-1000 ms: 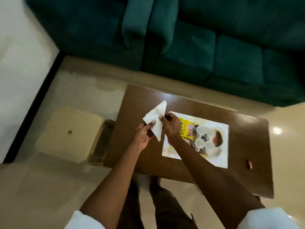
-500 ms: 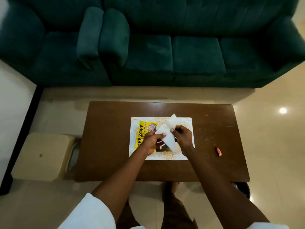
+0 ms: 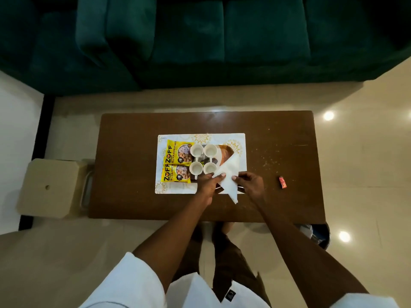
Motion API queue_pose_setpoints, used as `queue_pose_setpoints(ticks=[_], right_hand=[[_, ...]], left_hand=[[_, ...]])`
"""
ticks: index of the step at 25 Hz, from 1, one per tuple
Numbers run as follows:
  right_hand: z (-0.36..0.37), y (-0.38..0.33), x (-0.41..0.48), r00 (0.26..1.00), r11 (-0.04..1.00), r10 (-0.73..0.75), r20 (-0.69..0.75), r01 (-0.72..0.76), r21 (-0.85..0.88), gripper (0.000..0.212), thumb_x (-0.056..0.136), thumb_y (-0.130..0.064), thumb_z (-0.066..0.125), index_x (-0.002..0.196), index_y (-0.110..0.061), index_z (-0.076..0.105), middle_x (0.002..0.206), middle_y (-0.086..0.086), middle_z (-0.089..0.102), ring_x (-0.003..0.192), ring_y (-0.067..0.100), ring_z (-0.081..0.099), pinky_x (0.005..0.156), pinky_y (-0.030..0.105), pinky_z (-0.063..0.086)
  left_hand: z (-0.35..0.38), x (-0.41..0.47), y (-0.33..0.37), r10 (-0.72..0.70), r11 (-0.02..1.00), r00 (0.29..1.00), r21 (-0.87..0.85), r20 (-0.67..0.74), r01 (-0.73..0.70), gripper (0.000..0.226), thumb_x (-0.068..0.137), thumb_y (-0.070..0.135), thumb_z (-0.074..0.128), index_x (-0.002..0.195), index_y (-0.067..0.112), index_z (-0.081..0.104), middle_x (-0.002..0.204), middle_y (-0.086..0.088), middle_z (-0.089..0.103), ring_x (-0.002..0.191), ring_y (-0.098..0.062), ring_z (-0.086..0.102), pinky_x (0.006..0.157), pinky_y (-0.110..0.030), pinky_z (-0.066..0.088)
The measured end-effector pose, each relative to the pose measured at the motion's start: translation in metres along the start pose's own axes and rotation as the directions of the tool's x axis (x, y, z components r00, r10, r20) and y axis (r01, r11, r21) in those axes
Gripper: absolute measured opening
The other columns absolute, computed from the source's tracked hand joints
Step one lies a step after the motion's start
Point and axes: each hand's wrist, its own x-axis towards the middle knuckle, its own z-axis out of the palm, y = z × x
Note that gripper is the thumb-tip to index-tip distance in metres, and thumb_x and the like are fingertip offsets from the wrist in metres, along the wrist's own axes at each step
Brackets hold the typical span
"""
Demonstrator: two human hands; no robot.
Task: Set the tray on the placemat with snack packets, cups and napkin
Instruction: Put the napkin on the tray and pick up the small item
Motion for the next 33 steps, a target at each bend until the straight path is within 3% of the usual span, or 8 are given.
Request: queue_pose_setpoints(ticks=[4, 8, 11, 15, 20, 25, 33], right_hand=[[-0.004, 0.009, 0.025, 1.000, 1.000, -0.003, -0.022, 0.003, -0.002, 0.035, 0.091, 0.001, 0.075, 0.123, 0.011, 0.067, 0.126, 0.027, 0.071, 0.109, 0.037, 0.072, 0.083, 0.039, 0.064], [-0.010, 0.012, 0.067, 0.992, 0.997, -0.062, -0.107, 0.058, -0.042, 0.034, 0.095, 0.000, 0.071, 0.127, 0.011, 0.066, 0.127, 0.028, 0.070, 0.117, 0.042, 0.069, 0.094, 0.051, 0.061], [-0.016, 0.017, 0.118, 0.975, 0.986, -0.143, -0.168, 0.127, -0.104, 0.033, 0.097, -0.002, 0.070, 0.127, 0.010, 0.067, 0.125, 0.023, 0.072, 0.114, 0.039, 0.071, 0.093, 0.053, 0.062], [-0.007, 0.027, 0.170, 0.967, 0.980, -0.163, -0.196, 0.135, -0.148, 0.033, 0.096, -0.009, 0.073, 0.127, 0.002, 0.069, 0.119, 0.010, 0.074, 0.107, 0.026, 0.072, 0.082, 0.034, 0.065], [0.019, 0.054, 0.196, 0.968, 0.975, -0.099, -0.229, 0.049, -0.216, 0.029, 0.094, -0.011, 0.075, 0.122, -0.003, 0.073, 0.121, 0.011, 0.076, 0.111, 0.029, 0.073, 0.097, 0.048, 0.061], [0.045, 0.054, 0.192, 0.926, 0.907, -0.185, -0.328, 0.033, -0.420, 0.023, 0.083, -0.022, 0.084, 0.105, -0.015, 0.081, 0.103, 0.003, 0.080, 0.096, 0.021, 0.075, 0.091, 0.043, 0.063], [0.051, 0.050, 0.188, 0.912, 0.823, -0.225, -0.343, -0.011, -0.567, 0.026, 0.083, -0.025, 0.083, 0.106, -0.015, 0.078, 0.103, 0.003, 0.080, 0.094, 0.023, 0.075, 0.088, 0.043, 0.063]], left_hand=[[0.012, 0.026, -0.007, 0.006, 1.000, 1.000, 0.019, 0.009, -0.006, 0.040, 0.094, 0.007, 0.072, 0.131, -0.005, 0.063, 0.132, -0.022, 0.069, 0.113, -0.033, 0.069, 0.098, -0.045, 0.058], [0.019, 0.065, -0.011, -0.006, 0.997, 1.000, -0.077, -0.002, 0.006, 0.023, 0.096, 0.004, 0.069, 0.119, 0.000, 0.067, 0.114, -0.017, 0.071, 0.101, -0.027, 0.069, 0.080, -0.032, 0.062], [0.024, 0.104, -0.021, 0.006, 0.994, 0.998, -0.104, -0.067, -0.013, 0.029, 0.095, 0.004, 0.071, 0.123, -0.005, 0.068, 0.106, -0.016, 0.072, 0.092, -0.026, 0.069, 0.072, -0.030, 0.063], [0.023, 0.143, -0.041, 0.072, 0.993, 0.985, -0.080, -0.157, -0.085, 0.019, 0.099, 0.007, 0.064, 0.117, 0.002, 0.068, 0.096, -0.013, 0.072, 0.081, -0.024, 0.070, 0.065, -0.030, 0.061], [0.011, 0.157, -0.066, 0.133, 0.991, 0.968, 0.011, -0.211, -0.134, 0.023, 0.101, 0.003, 0.052, 0.117, 0.004, 0.069, 0.105, -0.019, 0.075, 0.079, -0.024, 0.072, 0.070, -0.035, 0.063], [0.000, 0.158, -0.070, 0.128, 0.992, 0.972, 0.024, -0.198, -0.126, 0.024, 0.100, 0.003, 0.051, 0.117, 0.001, 0.069, 0.096, -0.018, 0.075, 0.073, -0.023, 0.070, 0.067, -0.034, 0.060], [-0.001, 0.159, -0.059, 0.160, 0.987, 0.972, 0.028, -0.171, -0.157, 0.023, 0.101, 0.004, 0.053, 0.114, 0.001, 0.072, 0.102, -0.024, 0.076, 0.075, -0.025, 0.073, 0.066, -0.033, 0.063]])
